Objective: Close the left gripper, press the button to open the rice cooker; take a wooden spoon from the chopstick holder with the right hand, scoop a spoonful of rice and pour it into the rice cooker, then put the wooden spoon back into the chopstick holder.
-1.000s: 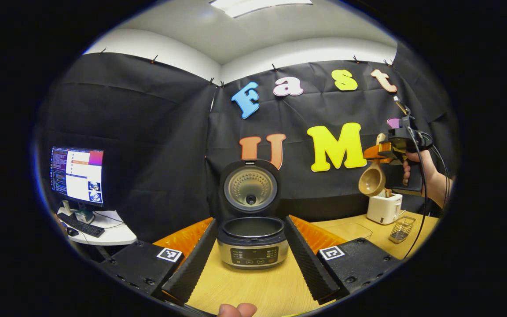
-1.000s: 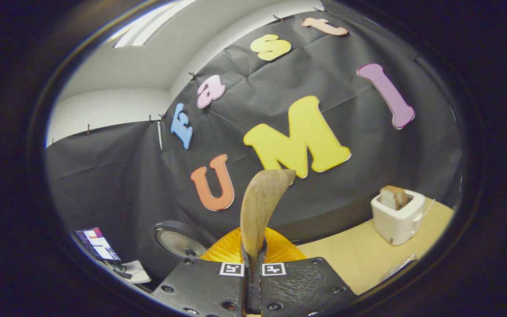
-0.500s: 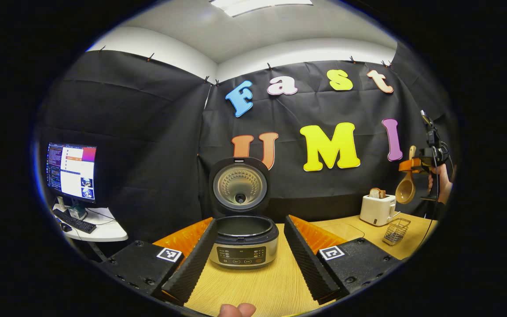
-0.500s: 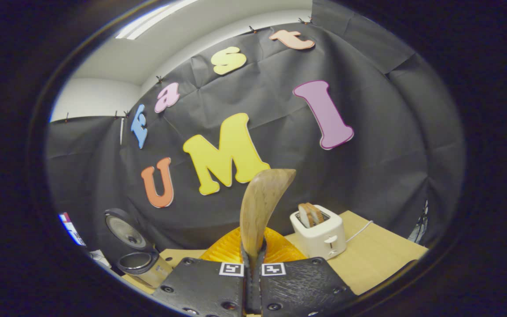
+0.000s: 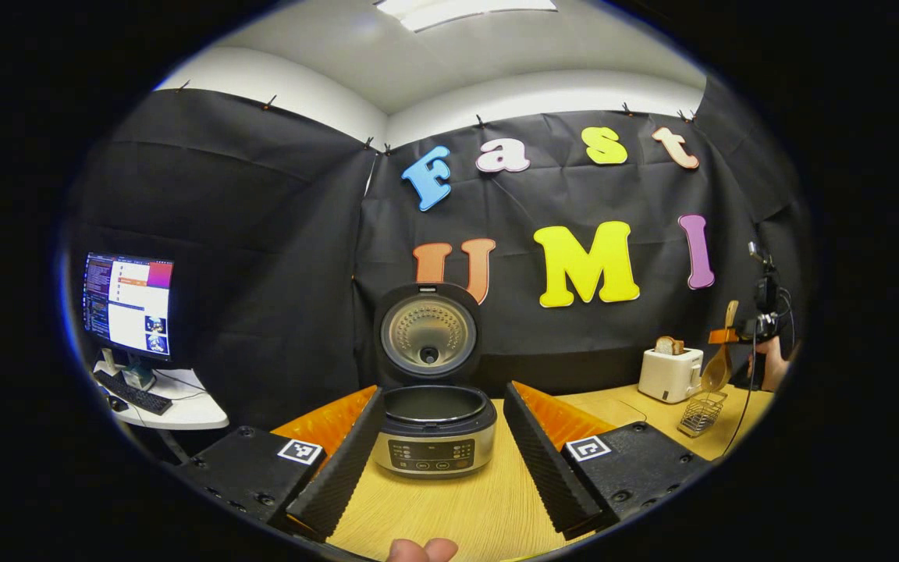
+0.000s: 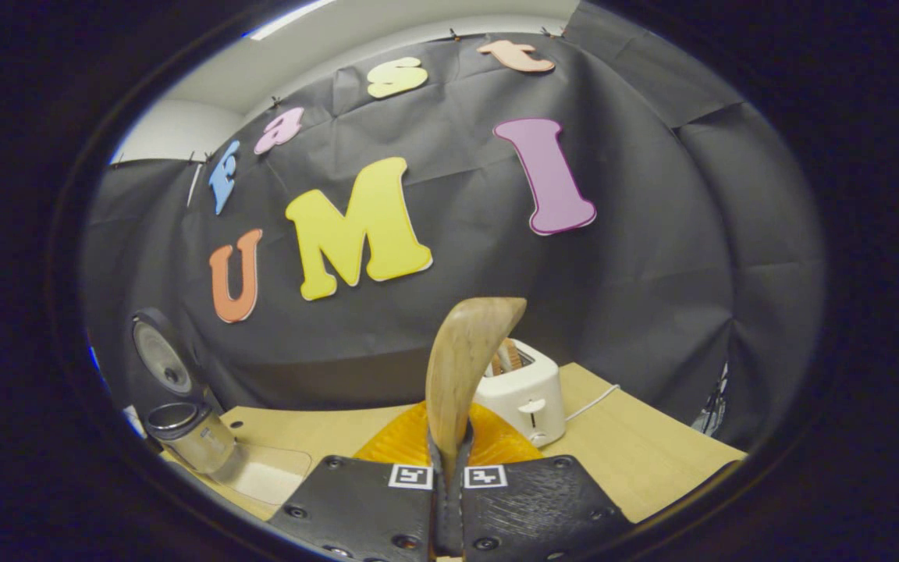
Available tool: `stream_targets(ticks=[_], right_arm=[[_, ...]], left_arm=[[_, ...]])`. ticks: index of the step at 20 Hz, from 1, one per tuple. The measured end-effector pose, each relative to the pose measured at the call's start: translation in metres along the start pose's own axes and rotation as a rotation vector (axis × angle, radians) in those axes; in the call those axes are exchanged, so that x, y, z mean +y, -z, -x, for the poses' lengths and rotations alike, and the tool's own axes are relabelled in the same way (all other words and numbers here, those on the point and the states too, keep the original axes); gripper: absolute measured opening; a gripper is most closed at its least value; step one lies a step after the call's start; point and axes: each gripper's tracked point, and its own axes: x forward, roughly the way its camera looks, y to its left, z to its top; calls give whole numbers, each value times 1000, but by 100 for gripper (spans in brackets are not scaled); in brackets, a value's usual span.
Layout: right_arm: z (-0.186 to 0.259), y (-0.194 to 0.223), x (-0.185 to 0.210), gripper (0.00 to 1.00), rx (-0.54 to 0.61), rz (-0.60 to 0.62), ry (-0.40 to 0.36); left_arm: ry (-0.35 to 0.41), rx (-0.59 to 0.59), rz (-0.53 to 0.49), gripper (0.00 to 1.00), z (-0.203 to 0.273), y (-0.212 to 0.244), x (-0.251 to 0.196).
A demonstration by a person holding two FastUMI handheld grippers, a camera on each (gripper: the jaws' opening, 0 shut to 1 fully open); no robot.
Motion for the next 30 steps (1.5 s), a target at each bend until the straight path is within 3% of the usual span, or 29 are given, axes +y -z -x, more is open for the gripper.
stream_targets(ticks=[8, 12, 18, 19, 20, 23, 24, 25, 26, 27, 30], right_arm=[[-11, 41, -16, 0, 4, 4, 57], [-13, 59, -25, 0, 27, -77, 89], [-2, 69, -24, 6, 41, -98, 100], [1, 68, -23, 14, 32, -96, 99], [6, 63, -25, 9, 16, -96, 100], [19, 48, -32, 48, -35, -112, 112], [23, 46, -34, 56, -44, -109, 121], [29, 44, -34, 72, -54, -103, 124], [32, 42, -35, 71, -56, -90, 129], [36, 40, -38, 83, -66, -64, 138], [53, 23, -44, 94, -120, 15, 163]], left_arm=[[-15, 12, 9, 97, -2, 3, 9], [-15, 16, 16, 97, -2, 4, 9], [-5, -1, 16, 97, 1, -2, 4], [-9, -1, 18, 97, 1, -3, 5], [-10, -1, 20, 97, 1, -2, 7], [-15, -8, 29, 97, 2, -4, 9], [-14, -9, 34, 97, 2, -5, 9], [-8, -11, 36, 97, 2, -5, 7], [-9, -10, 39, 97, 2, -6, 7], [-14, -8, 41, 97, 2, -5, 7], [-18, -11, 34, 97, 4, -7, 5]])
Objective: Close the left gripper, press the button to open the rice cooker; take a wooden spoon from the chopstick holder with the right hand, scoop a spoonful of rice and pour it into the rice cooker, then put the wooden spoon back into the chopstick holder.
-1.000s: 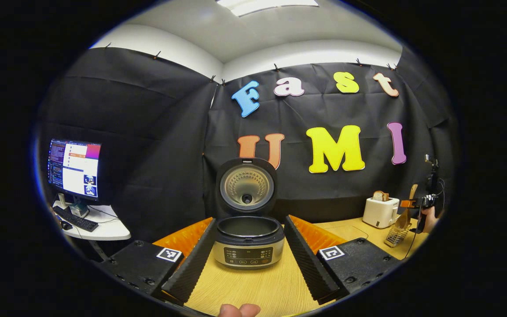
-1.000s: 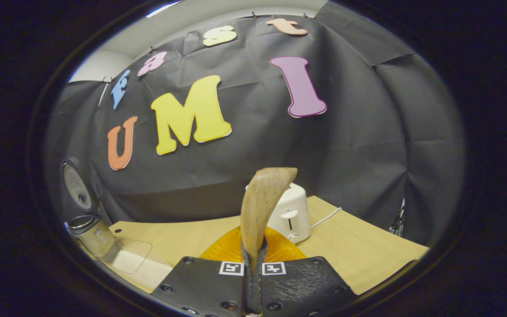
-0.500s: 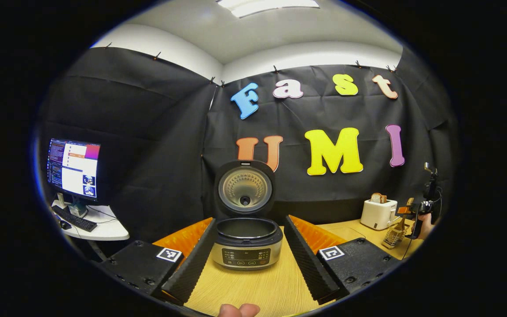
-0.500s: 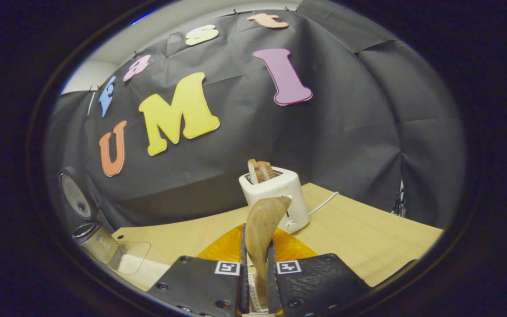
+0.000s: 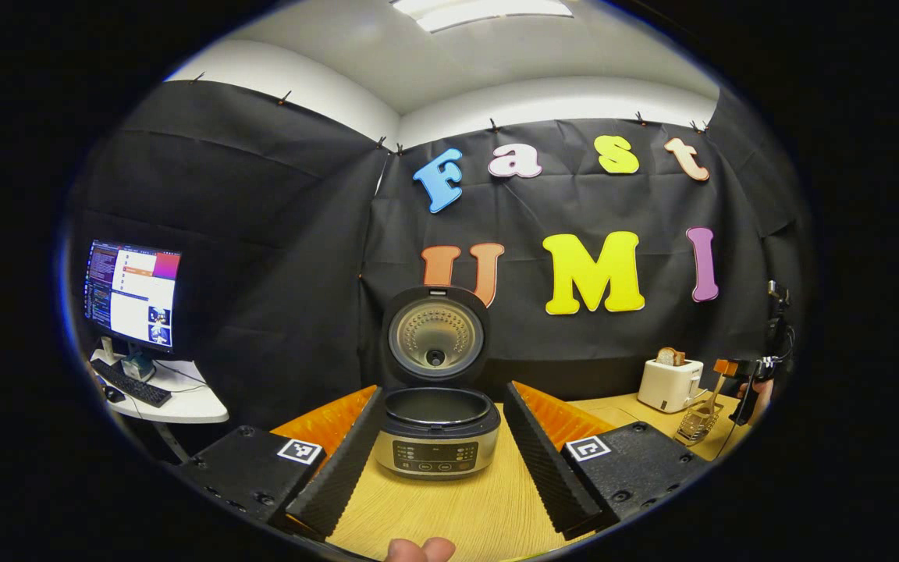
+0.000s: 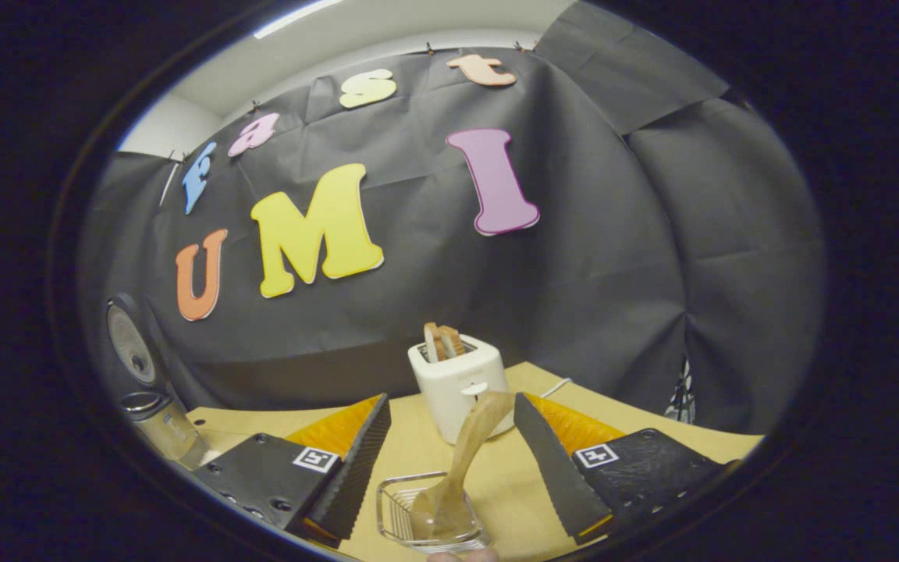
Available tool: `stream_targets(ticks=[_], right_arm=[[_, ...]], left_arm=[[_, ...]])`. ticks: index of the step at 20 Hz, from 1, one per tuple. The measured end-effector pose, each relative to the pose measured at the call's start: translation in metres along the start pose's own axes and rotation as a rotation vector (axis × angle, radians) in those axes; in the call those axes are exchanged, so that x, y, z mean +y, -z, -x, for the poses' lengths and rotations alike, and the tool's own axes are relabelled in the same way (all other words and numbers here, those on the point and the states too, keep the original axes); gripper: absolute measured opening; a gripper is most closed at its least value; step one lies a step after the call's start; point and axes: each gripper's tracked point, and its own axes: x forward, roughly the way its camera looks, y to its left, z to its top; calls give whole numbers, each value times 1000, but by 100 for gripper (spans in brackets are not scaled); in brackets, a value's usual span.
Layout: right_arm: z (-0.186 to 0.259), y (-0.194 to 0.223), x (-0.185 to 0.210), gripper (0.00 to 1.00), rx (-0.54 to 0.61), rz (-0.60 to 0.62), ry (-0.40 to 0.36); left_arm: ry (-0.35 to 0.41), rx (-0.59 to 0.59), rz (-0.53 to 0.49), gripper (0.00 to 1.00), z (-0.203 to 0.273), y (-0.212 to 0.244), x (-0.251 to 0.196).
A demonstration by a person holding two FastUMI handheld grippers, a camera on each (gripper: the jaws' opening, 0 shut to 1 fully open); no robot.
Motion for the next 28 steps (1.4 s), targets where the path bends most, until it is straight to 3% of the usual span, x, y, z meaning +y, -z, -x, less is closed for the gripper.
stream_targets(ticks=[2, 3, 4, 6, 12, 13, 14, 18, 20, 21, 24, 28], right_arm=[[11, -10, -1, 89, -31, 55, 3], [18, -14, 3, 96, -47, 84, -4], [26, -19, 8, 92, -63, 114, -18], [40, -25, 21, 95, -86, 158, -57], [74, -20, 59, 92, -74, 155, -192], [79, -19, 62, 96, -71, 147, -209], [84, -19, 65, 92, -77, 144, -226], [108, -38, 71, 95, -159, 156, -273], [109, -40, 70, 92, -188, 190, -268], [108, -36, 70, 95, -185, 212, -271], [111, -22, 72, 95, -157, 239, -300], [112, -5, 66, 93, -134, 238, -307]], left_arm=[[17, 8, 7, 97, 0, 1, -6], [25, 12, 11, 97, 0, 2, -11], [29, 11, 11, 97, 1, 1, -13], [20, 7, 8, 97, 2, 0, -14], [7, 58, 37, 97, -20, -1, -15], [21, 48, 42, 97, -30, -10, -16], [36, 47, 37, 97, -40, -19, -19], [71, 65, -14, 97, -90, -48, -20], [67, 71, -29, 97, -116, -65, -21], [75, 75, -31, 97, -129, -73, -24], [66, 66, -74, 97, -166, -100, -24], [56, 101, -57, 97, -217, -112, -17]])
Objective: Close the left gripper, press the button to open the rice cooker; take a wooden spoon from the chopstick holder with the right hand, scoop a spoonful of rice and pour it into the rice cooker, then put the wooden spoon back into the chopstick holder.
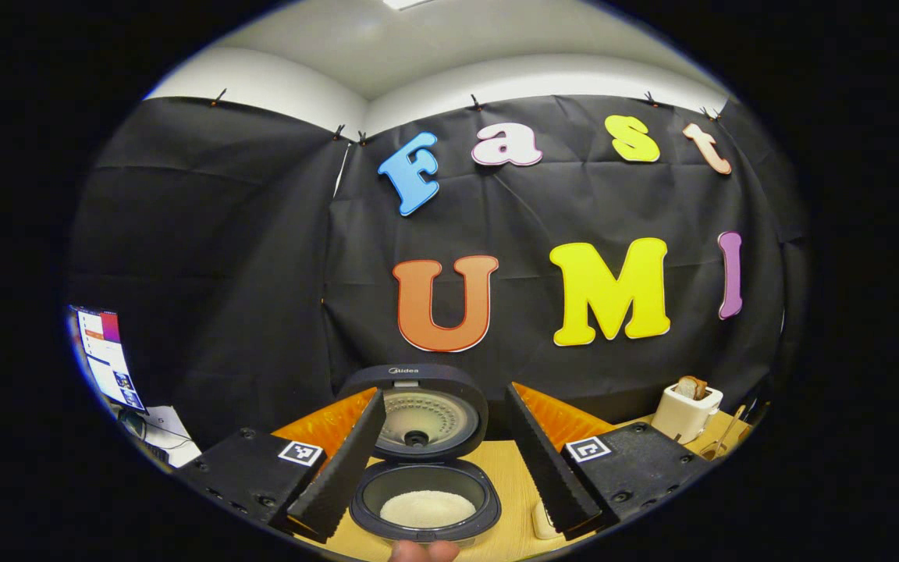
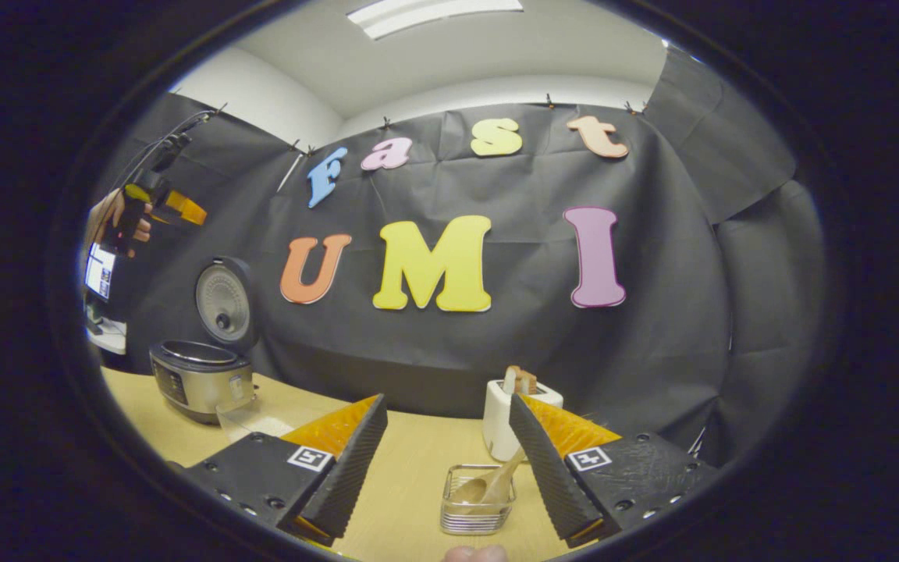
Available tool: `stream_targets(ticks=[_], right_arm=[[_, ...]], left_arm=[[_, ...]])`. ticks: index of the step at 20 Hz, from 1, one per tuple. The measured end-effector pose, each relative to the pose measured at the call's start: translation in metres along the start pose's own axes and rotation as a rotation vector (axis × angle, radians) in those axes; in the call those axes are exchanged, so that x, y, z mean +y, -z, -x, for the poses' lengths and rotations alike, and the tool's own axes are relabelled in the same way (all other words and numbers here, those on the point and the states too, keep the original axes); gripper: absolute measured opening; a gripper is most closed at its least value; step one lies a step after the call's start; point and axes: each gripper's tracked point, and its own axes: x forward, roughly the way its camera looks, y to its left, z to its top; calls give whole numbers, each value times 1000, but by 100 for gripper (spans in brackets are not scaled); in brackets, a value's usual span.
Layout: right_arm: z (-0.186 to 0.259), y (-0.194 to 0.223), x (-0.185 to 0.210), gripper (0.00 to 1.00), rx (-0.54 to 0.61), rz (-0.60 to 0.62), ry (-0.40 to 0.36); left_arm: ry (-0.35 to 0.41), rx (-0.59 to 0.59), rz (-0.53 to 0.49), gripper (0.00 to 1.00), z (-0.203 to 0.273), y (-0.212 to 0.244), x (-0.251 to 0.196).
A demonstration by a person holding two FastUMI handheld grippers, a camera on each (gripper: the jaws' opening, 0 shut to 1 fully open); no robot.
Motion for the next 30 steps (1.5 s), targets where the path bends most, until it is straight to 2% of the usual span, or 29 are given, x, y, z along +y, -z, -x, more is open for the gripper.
stream_targets(ticks=[3, 8, 11, 15, 17, 25, 30], right_arm=[[0, 15, 5, 93, 15, 12, -10], [7, 45, 18, 94, 70, 0, -56], [16, 57, 18, 94, 79, 10, -66], [24, 75, 24, 95, 122, -30, -86], [28, 77, 25, 93, 133, -44, -91], [37, 71, 16, 94, 140, -114, -78], [45, 61, 12, 95, 126, -132, -61]], left_arm=[[-44, 50, -48, 97, -36, 4, 16], [-64, 68, -41, 97, -81, 0, 32], [-45, 72, 18, 97, -108, -3, 30], [-97, 108, -1, 97, -141, 12, 47], [-100, 123, 14, 97, -151, 19, 47], [-125, 149, 35, 97, -171, 33, 53], [-121, 226, -3, 98, -151, 40, 49]])
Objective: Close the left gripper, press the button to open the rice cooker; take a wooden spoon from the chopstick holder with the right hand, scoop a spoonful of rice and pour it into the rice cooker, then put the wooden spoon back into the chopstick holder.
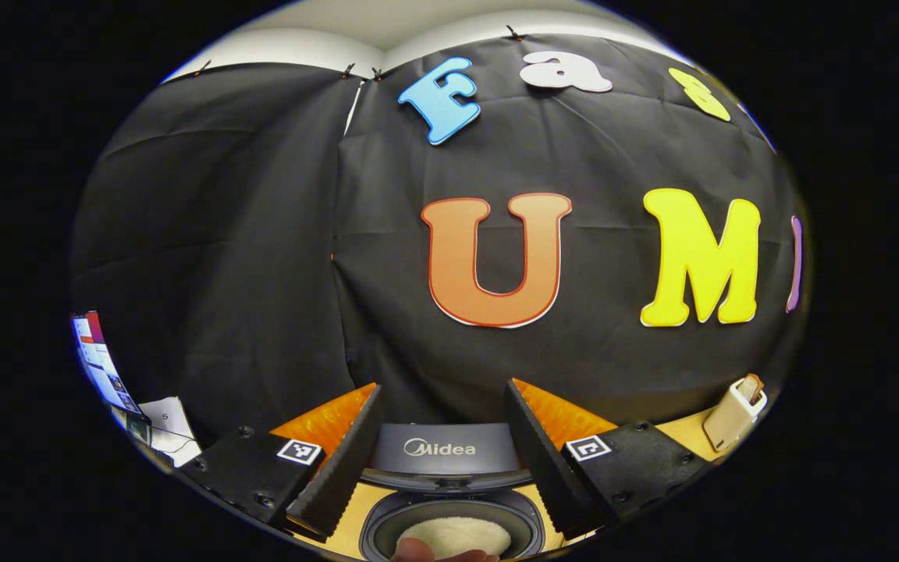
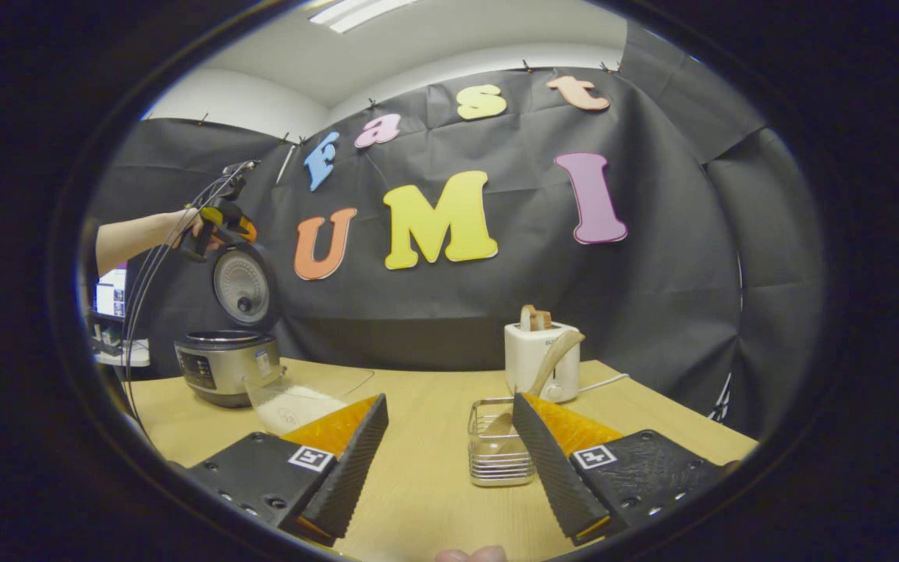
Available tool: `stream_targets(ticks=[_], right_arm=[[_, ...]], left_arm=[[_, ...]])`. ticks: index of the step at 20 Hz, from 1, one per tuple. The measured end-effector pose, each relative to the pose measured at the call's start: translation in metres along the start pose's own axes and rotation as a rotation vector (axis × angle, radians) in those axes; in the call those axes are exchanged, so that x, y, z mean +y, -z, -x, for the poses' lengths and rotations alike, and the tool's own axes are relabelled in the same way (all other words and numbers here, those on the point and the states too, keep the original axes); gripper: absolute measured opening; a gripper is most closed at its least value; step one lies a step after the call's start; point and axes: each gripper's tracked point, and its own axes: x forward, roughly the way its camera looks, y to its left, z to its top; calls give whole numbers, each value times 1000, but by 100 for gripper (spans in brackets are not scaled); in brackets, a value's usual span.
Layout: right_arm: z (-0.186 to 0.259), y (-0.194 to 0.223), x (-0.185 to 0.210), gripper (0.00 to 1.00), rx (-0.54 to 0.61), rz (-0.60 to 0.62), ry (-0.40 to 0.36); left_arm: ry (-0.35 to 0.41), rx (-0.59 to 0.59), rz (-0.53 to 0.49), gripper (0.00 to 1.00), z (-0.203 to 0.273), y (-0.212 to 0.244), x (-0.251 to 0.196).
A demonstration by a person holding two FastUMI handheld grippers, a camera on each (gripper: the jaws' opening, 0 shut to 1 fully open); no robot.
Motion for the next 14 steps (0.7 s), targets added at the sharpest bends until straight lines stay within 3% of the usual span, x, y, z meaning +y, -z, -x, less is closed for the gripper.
stream_targets(ticks=[5, 10, 13, 14], right_arm=[[15, -13, 12, 95, -34, 6, -21], [29, -22, 31, 92, -47, -5, -62], [38, -25, 36, 99, -64, 0, -67], [39, -26, 38, 96, -65, -2, -69]], left_arm=[[39, 25, -18, 97, 42, 26, -3], [93, 72, 5, 96, 88, 76, -8], [100, 94, -9, 95, 107, 112, -12], [104, 114, -2, 94, 112, 125, -14]])
